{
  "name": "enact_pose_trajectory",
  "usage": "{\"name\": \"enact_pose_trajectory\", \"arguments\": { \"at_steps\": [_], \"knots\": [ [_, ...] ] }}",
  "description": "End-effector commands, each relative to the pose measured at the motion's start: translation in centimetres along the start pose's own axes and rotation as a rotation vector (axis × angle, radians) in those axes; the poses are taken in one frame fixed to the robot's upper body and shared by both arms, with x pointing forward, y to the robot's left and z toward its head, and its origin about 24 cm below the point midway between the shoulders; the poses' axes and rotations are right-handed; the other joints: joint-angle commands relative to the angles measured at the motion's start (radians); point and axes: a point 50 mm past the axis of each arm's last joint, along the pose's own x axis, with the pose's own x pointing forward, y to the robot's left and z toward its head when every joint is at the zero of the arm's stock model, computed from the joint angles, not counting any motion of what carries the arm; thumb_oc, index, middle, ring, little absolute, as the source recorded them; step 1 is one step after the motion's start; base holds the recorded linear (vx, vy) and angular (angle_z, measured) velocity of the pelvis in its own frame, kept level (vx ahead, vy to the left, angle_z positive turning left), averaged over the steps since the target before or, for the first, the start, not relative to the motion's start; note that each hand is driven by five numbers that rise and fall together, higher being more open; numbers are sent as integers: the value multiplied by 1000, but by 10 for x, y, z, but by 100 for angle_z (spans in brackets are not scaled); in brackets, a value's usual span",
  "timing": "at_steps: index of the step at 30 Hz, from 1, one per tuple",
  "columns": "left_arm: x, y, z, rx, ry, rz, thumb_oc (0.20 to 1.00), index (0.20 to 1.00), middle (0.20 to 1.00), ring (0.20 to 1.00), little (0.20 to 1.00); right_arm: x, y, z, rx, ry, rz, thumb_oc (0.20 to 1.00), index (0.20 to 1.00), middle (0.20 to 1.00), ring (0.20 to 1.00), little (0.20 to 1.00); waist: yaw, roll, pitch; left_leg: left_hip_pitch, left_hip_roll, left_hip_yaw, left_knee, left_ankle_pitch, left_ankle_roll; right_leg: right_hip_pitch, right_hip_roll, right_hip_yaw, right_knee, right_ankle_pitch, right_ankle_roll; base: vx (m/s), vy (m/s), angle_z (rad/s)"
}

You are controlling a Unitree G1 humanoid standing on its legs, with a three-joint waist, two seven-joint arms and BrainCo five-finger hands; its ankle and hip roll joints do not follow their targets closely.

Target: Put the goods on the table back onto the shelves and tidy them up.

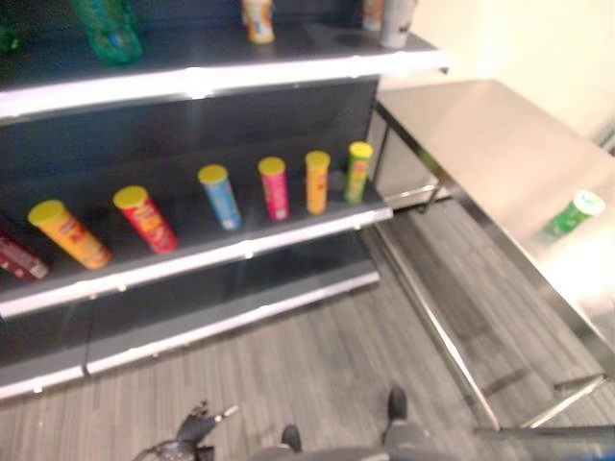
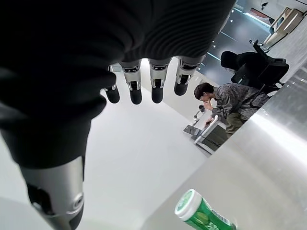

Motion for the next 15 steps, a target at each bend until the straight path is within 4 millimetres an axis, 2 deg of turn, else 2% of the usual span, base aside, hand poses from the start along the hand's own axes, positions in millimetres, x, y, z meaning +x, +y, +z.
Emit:
{"name": "enact_pose_trajectory", "arguments": {
  "at_steps": [1, 3, 5, 6, 8, 9, 11, 12, 13, 14, 15],
  "knots": [
    [2, 8, 22, 19, -90, 16, 1000, 1000, 1000, 1000, 1000, 21, -32, 27, -27, -106, -118, 1000, 1000, 1000, 1000, 1000, 15, -1, 14, 45, 38, -46, 2, -99, -102, 30, 33, -10, 59, 57, 4, 199, -149, 43],
    [2, 8, 20, 24, -86, 13, 1000, 1000, 1000, 1000, 1000, 21, -32, 27, -27, -102, -116, 1000, 1000, 1000, 1000, 1000, 11, -10, 11, 52, 39, -52, 1, -103, -106, 43, 34, -15, 55, 64, 8, 154, -138, 43],
    [1, 5, 16, 33, -71, 2, 1000, 1000, 1000, 1000, 1000, 21, -37, 30, -34, -121, -119, 1000, 1000, 1000, 1000, 1000, 3, -10, -9, 59, 81, -48, 1, -108, -131, 50, 53, -30, 55, 62, 4, 222, -258, 37],
    [1, 4, 14, 32, -66, -6, 1000, 1000, 1000, 1000, 1000, 20, -40, 32, -37, -132, -121, 1000, 1000, 1000, 1000, 1000, -1, -3, -15, 61, 102, -47, 1, -110, -143, 53, 66, -46, 61, 40, -2, 153, -228, 5],
    [1, 1, 14, 36, -68, -18, 1000, 1000, 1000, 1000, 1000, 20, -40, 34, -32, -143, -117, 1000, 1000, 1000, 1000, 1000, -4, 3, -15, 59, 120, -47, 4, -105, -151, 53, 77, -55, 69, 21, -9, 116, -199, 6],
    [1, 0, 16, 48, -74, -29, 1000, 1000, 1000, 1000, 1000, 19, -38, 41, -50, -175, -97, 1000, 1000, 1000, 1000, 1000, -14, 13, -16, 41, 162, -41, 63, -113, -167, 67, 107, -69, 79, -32, -35, 145, -236, 12],
    [1, -3, 21, 34, -101, -42, 1000, 1000, 1000, 1000, 1000, 17, -37, 50, -19, -214, -85, 1000, 1000, 1000, 1000, 1000, -16, 18, -9, -13, 183, -46, 218, -55, -184, 98, 138, -74, 79, -61, -71, 145, -274, 5],
    [1, -4, 28, 26, -123, -45, 1000, 1000, 1000, 1000, 1000, 16, -29, 59, 29, -258, -68, 1000, 1000, 1000, 1000, 1000, -2, 6, 14, -81, 166, -80, 380, -4, -168, 133, 162, -57, 66, -78, -101, 67, -184, -12],
    [1, -4, 28, 25, -124, -43, 1000, 1000, 1000, 1000, 1000, 16, -29, 59, 30, -258, -69, 1000, 1000, 1000, 1000, 1000, -4, 4, 15, -88, 165, -82, 391, -7, -167, 132, 161, -58, 65, -76, -101, 79, -163, -23],
    [1, -5, 30, 12, -134, -42, 1000, 1000, 1000, 1000, 1000, 15, -26, 64, 68, -277, -57, 1000, 1000, 1000, 1000, 1000, 3, -2, 24, -123, 144, -98, 409, -12, -158, 141, 164, -51, 55, -83, -106, 77, -56, -49],
    [1, -7, 34, 0, -147, -49, 1000, 1000, 1000, 1000, 1000, 13, -24, 69, 91, -299, -37, 1000, 1000, 1000, 1000, 1000, 7, -10, 27, -167, 112, -110, 380, -50, -147, 155, 164, -37, 37, -86, -100, 129, -54, -52]
  ]
}}
